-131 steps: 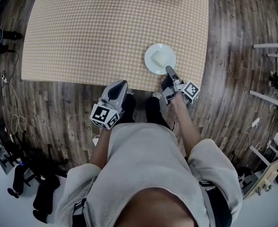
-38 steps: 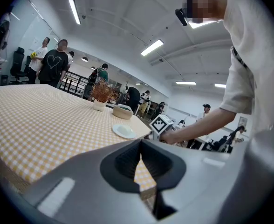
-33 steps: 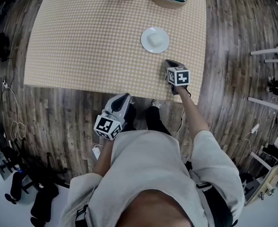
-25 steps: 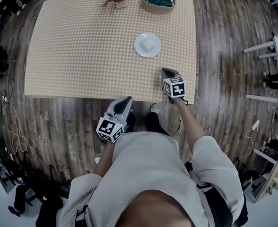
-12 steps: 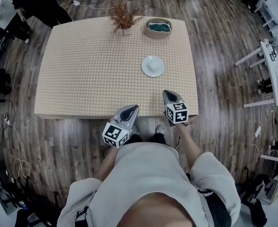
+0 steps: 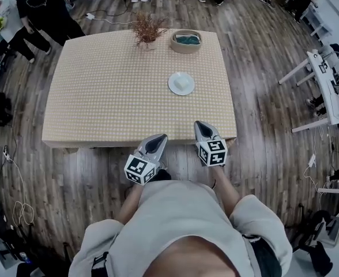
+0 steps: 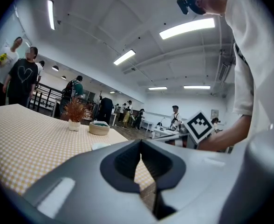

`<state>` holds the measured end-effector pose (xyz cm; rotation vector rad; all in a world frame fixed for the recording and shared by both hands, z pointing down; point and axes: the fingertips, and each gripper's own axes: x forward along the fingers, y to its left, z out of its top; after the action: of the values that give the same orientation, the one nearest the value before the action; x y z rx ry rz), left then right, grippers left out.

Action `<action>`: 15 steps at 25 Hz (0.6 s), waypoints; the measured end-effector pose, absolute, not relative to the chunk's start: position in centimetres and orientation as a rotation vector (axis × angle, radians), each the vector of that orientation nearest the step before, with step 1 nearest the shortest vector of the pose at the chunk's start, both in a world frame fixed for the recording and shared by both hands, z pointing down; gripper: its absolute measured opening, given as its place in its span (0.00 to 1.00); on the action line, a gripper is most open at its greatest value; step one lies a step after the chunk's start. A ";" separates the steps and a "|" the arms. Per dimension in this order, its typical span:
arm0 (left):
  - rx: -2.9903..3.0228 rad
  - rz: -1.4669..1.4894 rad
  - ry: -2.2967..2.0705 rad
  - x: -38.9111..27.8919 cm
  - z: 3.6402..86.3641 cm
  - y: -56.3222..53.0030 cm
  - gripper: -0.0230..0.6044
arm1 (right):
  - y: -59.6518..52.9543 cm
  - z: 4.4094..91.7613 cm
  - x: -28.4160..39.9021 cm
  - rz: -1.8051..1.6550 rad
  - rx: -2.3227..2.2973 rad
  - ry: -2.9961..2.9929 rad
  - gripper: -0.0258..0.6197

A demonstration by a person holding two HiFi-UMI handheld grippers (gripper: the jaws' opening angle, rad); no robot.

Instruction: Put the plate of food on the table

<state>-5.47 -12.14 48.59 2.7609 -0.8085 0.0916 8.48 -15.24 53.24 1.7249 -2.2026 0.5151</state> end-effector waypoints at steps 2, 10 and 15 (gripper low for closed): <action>2.765 0.085 -0.817 -5.0 48.5 -10.8 0.05 | -13.8 52.7 8.5 0.503 1.725 -2.223 0.04; 2.739 0.082 -0.896 -3.4 49.1 -2.4 0.05 | -5.1 51.8 8.9 0.455 1.681 -2.318 0.04; 2.726 0.113 -0.916 -2.0 49.8 3.6 0.05 | 1.2 52.9 9.5 0.479 1.676 -2.339 0.04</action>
<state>-1.98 3.61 49.80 2.7264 -0.9159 0.1134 9.52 1.21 52.87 1.6761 -2.3386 0.4792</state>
